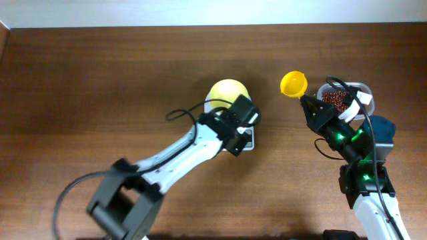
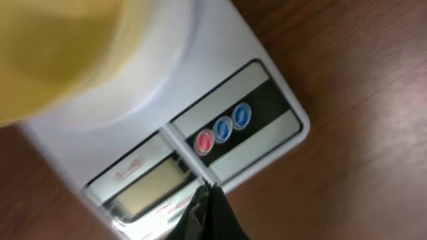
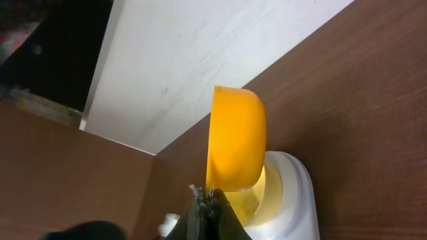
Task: Scoop item into bowl and weigh 50g on scale
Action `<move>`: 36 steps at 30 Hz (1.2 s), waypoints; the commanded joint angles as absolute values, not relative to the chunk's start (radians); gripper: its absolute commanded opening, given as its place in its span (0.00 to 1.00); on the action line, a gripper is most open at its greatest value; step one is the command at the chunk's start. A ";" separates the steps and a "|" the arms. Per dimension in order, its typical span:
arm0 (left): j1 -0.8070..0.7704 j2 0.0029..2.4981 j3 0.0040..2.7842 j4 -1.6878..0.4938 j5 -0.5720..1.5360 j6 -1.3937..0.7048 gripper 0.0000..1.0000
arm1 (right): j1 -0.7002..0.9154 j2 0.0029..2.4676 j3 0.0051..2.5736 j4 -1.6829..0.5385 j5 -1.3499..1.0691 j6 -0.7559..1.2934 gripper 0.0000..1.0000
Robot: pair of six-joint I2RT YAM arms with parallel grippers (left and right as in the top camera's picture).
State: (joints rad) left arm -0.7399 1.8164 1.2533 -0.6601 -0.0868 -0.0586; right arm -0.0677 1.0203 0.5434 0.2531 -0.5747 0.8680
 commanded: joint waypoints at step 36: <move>-0.735 1.932 1.238 -0.551 -0.154 -0.066 0.00 | -0.074 1.023 0.558 0.257 -0.598 0.870 0.04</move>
State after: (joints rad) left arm -0.7372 1.9133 1.2469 -0.5468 -0.1505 -0.0525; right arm -0.0677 1.0203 0.5434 0.2531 -0.5850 0.8680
